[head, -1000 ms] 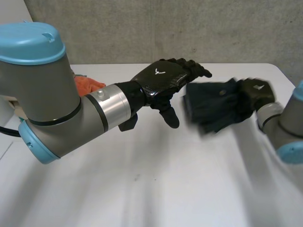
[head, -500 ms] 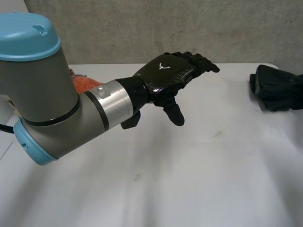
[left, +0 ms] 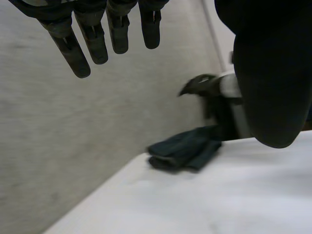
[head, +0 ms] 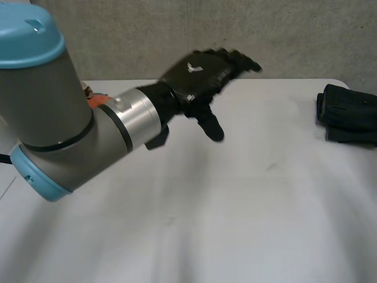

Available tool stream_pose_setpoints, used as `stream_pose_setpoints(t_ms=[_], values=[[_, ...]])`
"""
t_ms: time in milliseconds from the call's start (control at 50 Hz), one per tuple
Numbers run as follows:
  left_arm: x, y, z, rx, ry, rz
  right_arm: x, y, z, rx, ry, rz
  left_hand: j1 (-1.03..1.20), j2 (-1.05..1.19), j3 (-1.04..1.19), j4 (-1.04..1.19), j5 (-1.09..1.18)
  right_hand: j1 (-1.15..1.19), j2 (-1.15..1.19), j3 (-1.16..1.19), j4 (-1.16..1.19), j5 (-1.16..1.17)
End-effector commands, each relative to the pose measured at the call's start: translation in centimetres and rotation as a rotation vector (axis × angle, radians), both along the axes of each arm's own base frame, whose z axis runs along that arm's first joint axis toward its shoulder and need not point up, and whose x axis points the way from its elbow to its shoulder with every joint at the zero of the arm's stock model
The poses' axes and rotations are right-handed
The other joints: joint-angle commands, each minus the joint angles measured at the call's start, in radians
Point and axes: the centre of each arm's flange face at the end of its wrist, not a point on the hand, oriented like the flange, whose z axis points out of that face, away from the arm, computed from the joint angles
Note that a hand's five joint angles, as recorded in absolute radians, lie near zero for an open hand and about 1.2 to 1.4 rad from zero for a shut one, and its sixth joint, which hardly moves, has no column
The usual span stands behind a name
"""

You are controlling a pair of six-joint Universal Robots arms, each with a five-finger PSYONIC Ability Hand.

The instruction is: Fold the laundry.

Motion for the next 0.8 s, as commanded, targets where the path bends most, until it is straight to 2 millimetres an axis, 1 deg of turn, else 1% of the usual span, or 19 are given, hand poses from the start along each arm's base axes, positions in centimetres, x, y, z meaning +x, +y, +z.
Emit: stream_pose_setpoints(t_ms=[20,40,60,100,120,140,160,180,200,300,340,360,420,440,520,580,660,680,800], values=[[4.4,-6.5,2.5,-0.091,0.066,0.415,8.7,7.9,2.7,-0.135,0.105,0.406,0.013,0.007,0.006,0.009,0.006,-0.048,-0.040,-0.034,-0.036,-0.045],[5.2,-7.4,2.7,-0.095,0.069,0.466,10.3,9.5,2.2,-0.100,0.123,0.484,0.013,0.007,0.006,0.009,0.006,-0.048,-0.040,-0.034,-0.036,-0.045],[7.1,-9.4,2.7,-0.101,0.070,0.567,11.0,10.4,2.1,-0.081,0.133,0.520,0.013,0.007,0.006,0.009,0.006,-0.048,-0.040,-0.034,-0.036,-0.045],[8.9,-11.3,2.6,-0.110,0.058,0.642,12.2,12.1,1.9,-0.040,0.148,0.576,0.013,0.007,0.006,0.009,0.006,-0.048,-0.040,-0.034,-0.036,-0.045],[9.8,-12.1,2.5,-0.119,0.048,0.670,12.9,13.6,1.9,0.004,0.163,0.608,0.013,0.007,0.006,0.009,0.006,-0.048,-0.040,-0.034,-0.036,-0.045],[11.5,-13.8,1.9,-0.142,0.005,0.726,13.1,14.4,1.8,0.035,0.169,0.617,0.013,0.007,0.006,0.009,0.006,-0.048,-0.040,-0.034,-0.036,-0.045],[12.2,-14.7,1.3,-0.153,-0.028,0.752,13.2,14.9,1.7,0.055,0.173,0.621,0.013,0.007,0.006,0.009,0.006,-0.048,-0.040,-0.034,-0.036,-0.045],[12.9,-15.6,0.6,-0.167,-0.064,0.772,13.3,15.4,1.6,0.081,0.179,0.625,0.013,0.007,0.006,0.009,0.006,-0.048,-0.040,-0.034,-0.036,-0.045],[14.1,-17.4,-0.8,-0.205,-0.138,0.813,13.4,16.4,1.1,0.132,0.189,0.633,0.013,0.007,0.006,0.009,0.006,-0.048,-0.040,-0.034,-0.036,-0.045],[18.2,-22.4,-4.7,-0.324,-0.317,0.912,14.9,18.9,-0.4,0.252,0.228,0.687,0.013,0.007,0.006,0.009,0.006,-0.048,-0.040,-0.034,-0.036,-0.045],[19.0,-23.8,-6.3,-0.336,-0.351,0.911,15.5,19.6,-0.8,0.272,0.244,0.711,0.013,0.007,0.006,0.009,0.006,-0.048,-0.040,-0.034,-0.036,-0.045],[19.8,-25.1,-7.9,-0.332,-0.362,0.890,15.7,20.0,-1.0,0.284,0.257,0.721,0.010,0.004,0.003,0.006,0.003,-0.048,-0.040,-0.034,-0.036,-0.045],[21.2,-26.9,-9.7,-0.330,-0.362,0.854,15.8,20.4,-1.5,0.303,0.263,0.727,0.004,-0.002,-0.002,0.000,-0.003,-0.048,-0.040,-0.034,-0.036,-0.045],[22.2,-27.9,-10.9,-0.315,-0.369,0.838,15.9,20.5,-1.5,0.305,0.261,0.730,-0.002,-0.008,-0.008,-0.006,-0.009,-0.048,-0.040,-0.034,-0.036,-0.045],[23.6,-29.5,-13.7,-0.282,-0.382,0.831,15.9,20.8,-1.9,0.320,0.255,0.735,-0.008,-0.014,-0.014,-0.012,-0.015,-0.048,-0.040,-0.034,-0.036,-0.045],[23.9,-30.1,-14.3,-0.284,-0.382,0.833,15.8,20.7,-1.9,0.321,0.254,0.731,0.027,0.021,0.021,0.023,0.020,-0.048,-0.040,-0.034,-0.036,-0.045],[23.8,-30.4,-14.1,-0.297,-0.375,0.833,15.7,20.7,-1.9,0.320,0.258,0.726,0.663,0.657,0.656,0.658,0.655,-0.048,-0.040,-0.034,-0.036,-0.045],[23.6,-30.4,-14.0,-0.306,-0.370,0.837,15.7,20.7,-1.9,0.321,0.257,0.726,1.144,1.138,1.138,1.140,1.137,-0.048,-0.040,-0.034,-0.036,-0.045],[22.5,-30.2,-13.0,-0.331,-0.352,0.862,15.6,20.7,-2.0,0.323,0.253,0.725,1.178,1.172,1.172,1.174,1.171,-0.048,-0.040,-0.034,-0.036,-0.045]])
